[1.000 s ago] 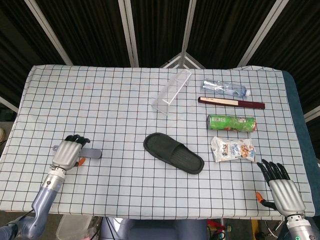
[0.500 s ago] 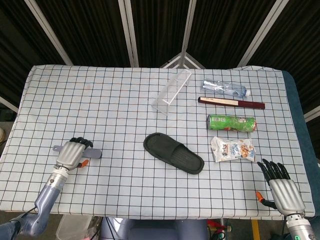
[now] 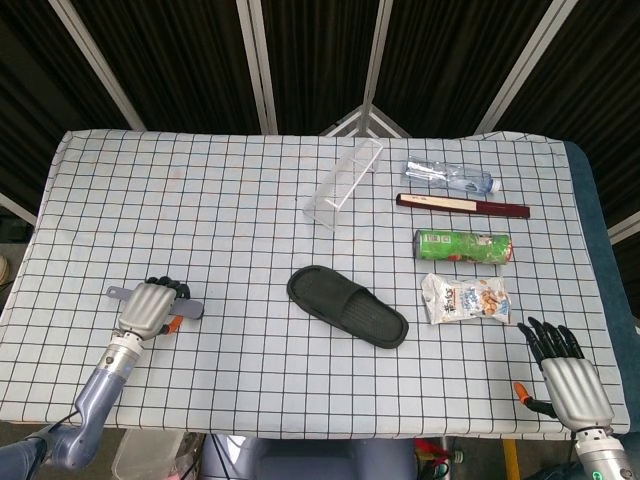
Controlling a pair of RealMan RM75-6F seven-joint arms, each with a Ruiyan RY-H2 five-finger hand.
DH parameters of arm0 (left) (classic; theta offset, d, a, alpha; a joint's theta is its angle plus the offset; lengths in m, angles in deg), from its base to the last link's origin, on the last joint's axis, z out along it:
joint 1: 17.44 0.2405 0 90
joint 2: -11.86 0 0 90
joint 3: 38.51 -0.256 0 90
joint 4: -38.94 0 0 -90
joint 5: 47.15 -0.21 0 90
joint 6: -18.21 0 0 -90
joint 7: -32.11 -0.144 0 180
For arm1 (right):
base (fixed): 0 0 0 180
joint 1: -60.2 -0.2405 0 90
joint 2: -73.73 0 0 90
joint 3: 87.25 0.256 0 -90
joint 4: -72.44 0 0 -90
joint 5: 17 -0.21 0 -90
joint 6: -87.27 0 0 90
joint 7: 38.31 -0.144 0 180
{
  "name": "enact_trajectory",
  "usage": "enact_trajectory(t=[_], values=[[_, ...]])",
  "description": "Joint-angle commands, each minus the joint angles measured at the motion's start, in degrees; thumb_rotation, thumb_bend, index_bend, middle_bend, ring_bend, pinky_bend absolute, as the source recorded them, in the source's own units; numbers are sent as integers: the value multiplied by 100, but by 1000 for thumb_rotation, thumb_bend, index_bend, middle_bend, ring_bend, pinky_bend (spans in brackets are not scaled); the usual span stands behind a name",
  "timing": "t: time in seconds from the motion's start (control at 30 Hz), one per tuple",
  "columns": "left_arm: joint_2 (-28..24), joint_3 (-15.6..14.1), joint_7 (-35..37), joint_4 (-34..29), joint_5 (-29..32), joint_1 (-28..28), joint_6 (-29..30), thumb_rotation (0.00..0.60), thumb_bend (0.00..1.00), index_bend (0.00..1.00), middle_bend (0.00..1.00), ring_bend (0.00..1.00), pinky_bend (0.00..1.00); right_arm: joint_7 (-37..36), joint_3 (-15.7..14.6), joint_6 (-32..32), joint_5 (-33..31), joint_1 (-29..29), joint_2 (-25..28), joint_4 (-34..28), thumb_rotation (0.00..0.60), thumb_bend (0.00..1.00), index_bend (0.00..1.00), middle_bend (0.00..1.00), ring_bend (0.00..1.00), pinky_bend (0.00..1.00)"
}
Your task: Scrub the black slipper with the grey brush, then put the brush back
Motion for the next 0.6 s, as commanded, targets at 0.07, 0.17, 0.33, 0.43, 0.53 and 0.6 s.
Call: enact_trajectory(t=[0.07,0.17,0.33,0.43,0.53,0.6], values=[[4,-16,9,25,37,-23,-12,600,525,441,445,323,359,9,1,-2,-16,-3,-2,-1,518,391,0,0,0,0],[-10,-29,33,7,14,-28,43,600,576,476,482,357,399,18,-1,-6,-22,-5,-6,-4,520,391,0,0,0,0],[-42,-19,76,-36,6,-43,121,600,658,529,532,404,458,33,-10,-14,-19,-8,-12,-9,518,390,0,0,0,0],[-64,12,144,-48,3,-69,152,600,670,541,544,413,469,51,-20,-37,6,-3,-19,-13,520,390,0,0,0,0],[-88,62,182,-74,30,-122,130,600,672,545,548,419,473,80,-34,-60,71,-8,-46,-4,519,391,0,0,0,0],[-112,110,216,-105,52,-182,85,600,673,544,548,420,473,103,-44,-66,144,-25,-87,5,521,391,0,0,0,0]])
